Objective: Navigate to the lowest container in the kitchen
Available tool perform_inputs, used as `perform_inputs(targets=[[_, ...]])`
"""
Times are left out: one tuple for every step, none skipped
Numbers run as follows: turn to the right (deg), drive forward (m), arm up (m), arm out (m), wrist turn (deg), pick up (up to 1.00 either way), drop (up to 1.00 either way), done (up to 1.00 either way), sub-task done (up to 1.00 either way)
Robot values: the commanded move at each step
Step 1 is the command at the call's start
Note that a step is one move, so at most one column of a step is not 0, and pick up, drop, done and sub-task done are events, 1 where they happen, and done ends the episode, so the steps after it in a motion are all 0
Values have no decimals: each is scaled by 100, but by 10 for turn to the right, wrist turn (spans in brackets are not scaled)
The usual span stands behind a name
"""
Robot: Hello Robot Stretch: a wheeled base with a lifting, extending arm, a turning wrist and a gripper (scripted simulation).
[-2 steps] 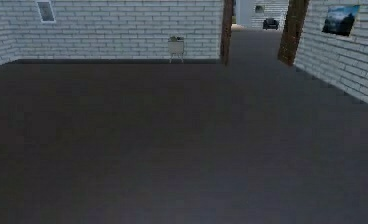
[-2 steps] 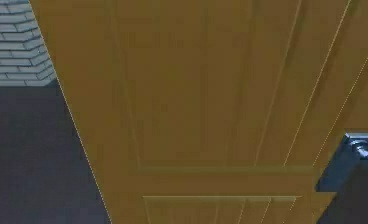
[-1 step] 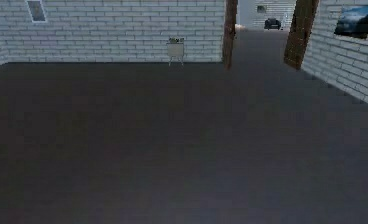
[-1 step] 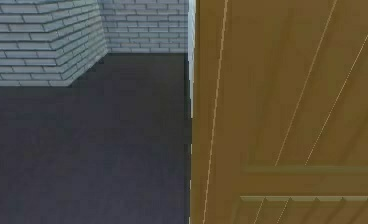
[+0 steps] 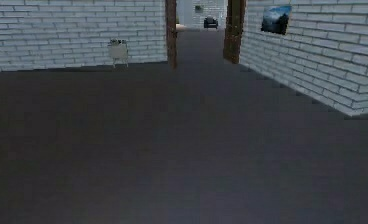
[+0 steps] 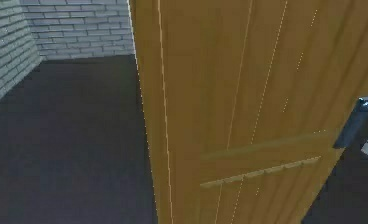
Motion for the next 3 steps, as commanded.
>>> perform_inputs(targets=[[0, 100, 0, 0, 0, 0, 0, 0, 0], [30, 0, 0, 0, 0, 0, 0, 0, 0], [0, 100, 0, 0, 0, 0, 0, 0, 0]])
